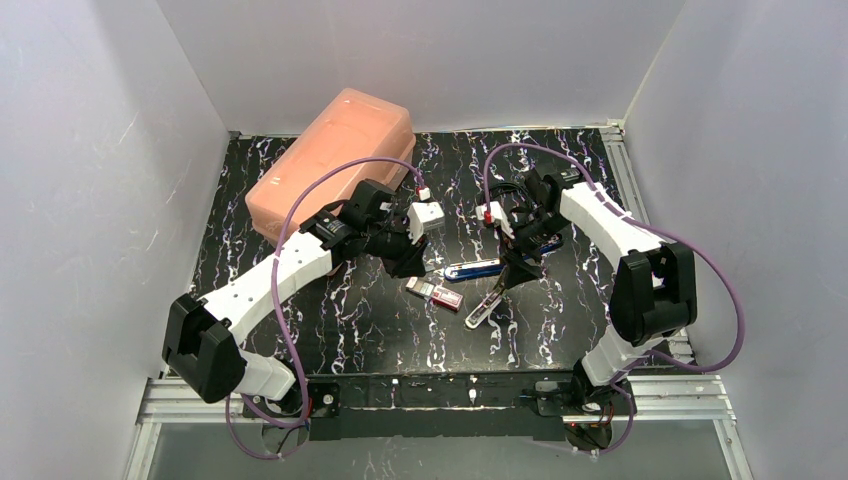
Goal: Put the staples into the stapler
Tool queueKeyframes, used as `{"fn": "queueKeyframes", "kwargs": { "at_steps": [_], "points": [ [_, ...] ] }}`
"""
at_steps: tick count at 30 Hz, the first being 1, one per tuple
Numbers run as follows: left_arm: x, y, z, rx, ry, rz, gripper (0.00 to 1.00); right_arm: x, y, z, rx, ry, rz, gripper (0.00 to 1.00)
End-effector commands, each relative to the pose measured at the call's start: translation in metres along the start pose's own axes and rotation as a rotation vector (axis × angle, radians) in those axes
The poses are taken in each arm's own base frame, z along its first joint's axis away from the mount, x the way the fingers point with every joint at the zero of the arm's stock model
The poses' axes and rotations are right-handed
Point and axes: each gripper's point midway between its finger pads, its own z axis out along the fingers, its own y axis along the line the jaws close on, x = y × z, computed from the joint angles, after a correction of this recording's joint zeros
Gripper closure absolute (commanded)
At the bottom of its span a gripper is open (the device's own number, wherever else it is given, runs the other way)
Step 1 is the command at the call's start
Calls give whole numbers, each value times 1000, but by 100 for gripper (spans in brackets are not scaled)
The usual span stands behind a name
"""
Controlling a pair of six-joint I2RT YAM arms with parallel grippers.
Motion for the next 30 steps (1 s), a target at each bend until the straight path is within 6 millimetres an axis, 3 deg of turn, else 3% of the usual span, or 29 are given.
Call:
{"fn": "queueKeyframes", "kwargs": {
  "at_steps": [1, 19, 30],
  "points": [
    [-3, -6, -5, 28, -19, 14, 93, -1, 3, -4, -3, 6, -8, 26],
    [-2, -7, -2, 47, -17, 32, 93, 6, 3, -7, 29, 38, 40, 29],
    [0, -7, 2, 59, -8, 36, 93, 10, -9, -9, 103, 67, 39, 27]
  ]
}}
